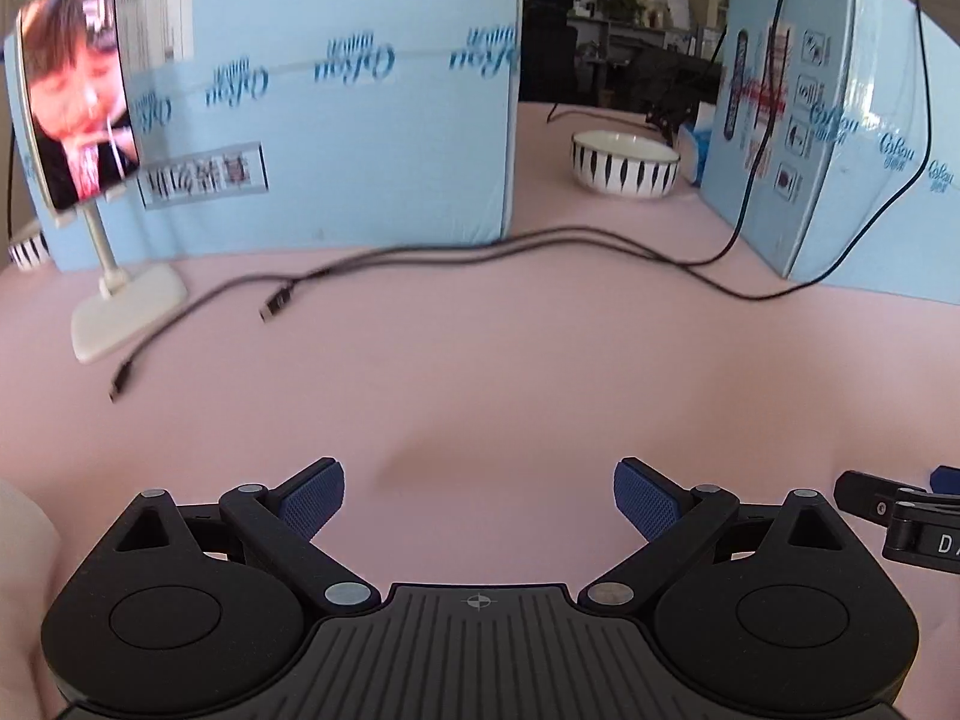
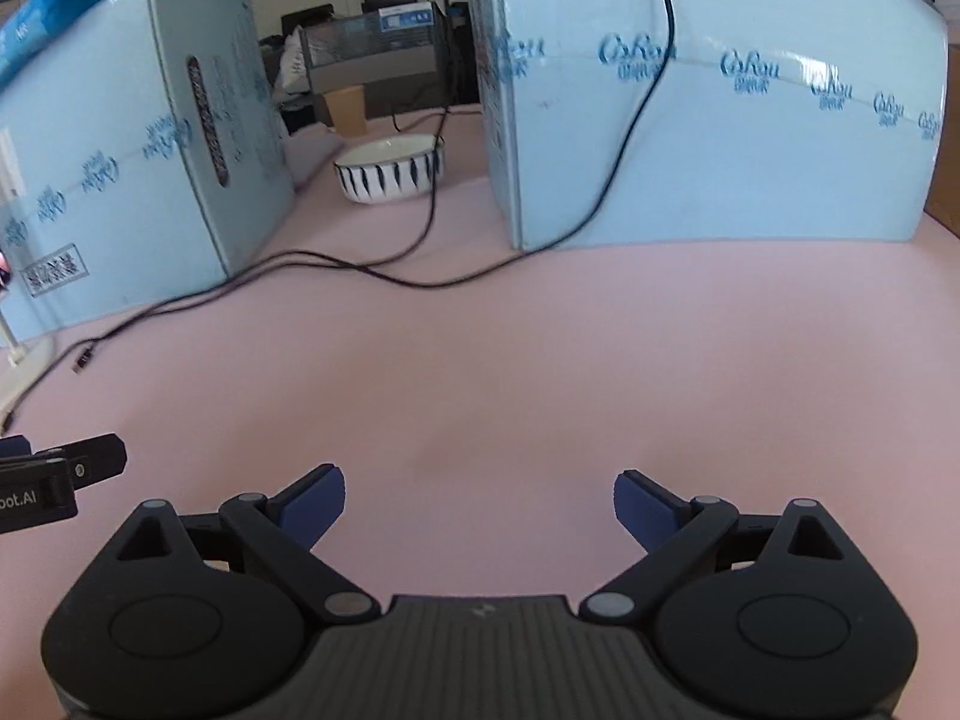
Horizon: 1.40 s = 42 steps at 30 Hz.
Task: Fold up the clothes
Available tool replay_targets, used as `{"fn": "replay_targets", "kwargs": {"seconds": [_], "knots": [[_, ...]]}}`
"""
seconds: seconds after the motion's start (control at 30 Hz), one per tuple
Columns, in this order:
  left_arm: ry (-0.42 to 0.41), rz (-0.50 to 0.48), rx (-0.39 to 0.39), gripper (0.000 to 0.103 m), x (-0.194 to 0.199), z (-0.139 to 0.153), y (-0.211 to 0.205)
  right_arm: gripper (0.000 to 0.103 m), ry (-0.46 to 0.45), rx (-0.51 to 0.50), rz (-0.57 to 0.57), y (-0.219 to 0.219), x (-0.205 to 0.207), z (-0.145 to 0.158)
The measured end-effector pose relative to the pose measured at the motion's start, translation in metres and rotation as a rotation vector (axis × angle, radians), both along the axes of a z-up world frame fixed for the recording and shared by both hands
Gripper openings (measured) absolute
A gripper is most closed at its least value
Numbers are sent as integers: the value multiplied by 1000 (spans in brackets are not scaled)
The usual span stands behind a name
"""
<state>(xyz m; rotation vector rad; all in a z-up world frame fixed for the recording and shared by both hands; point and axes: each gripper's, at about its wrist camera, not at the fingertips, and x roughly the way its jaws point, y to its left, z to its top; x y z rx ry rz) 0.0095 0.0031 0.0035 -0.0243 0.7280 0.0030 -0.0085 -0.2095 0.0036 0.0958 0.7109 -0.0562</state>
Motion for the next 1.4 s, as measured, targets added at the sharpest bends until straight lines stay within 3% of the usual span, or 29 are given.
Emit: {"fn": "replay_targets", "kwargs": {"seconds": [0.07, 1.4], "knots": [[-41, 0, 36, 103, -8, -3, -4, 103, -36, -40, 8, 4, -4, -9], [-45, 12, 36, 103, 0, -5, -8, 103, -34, -54, -8, 9, -1, -7]]}}
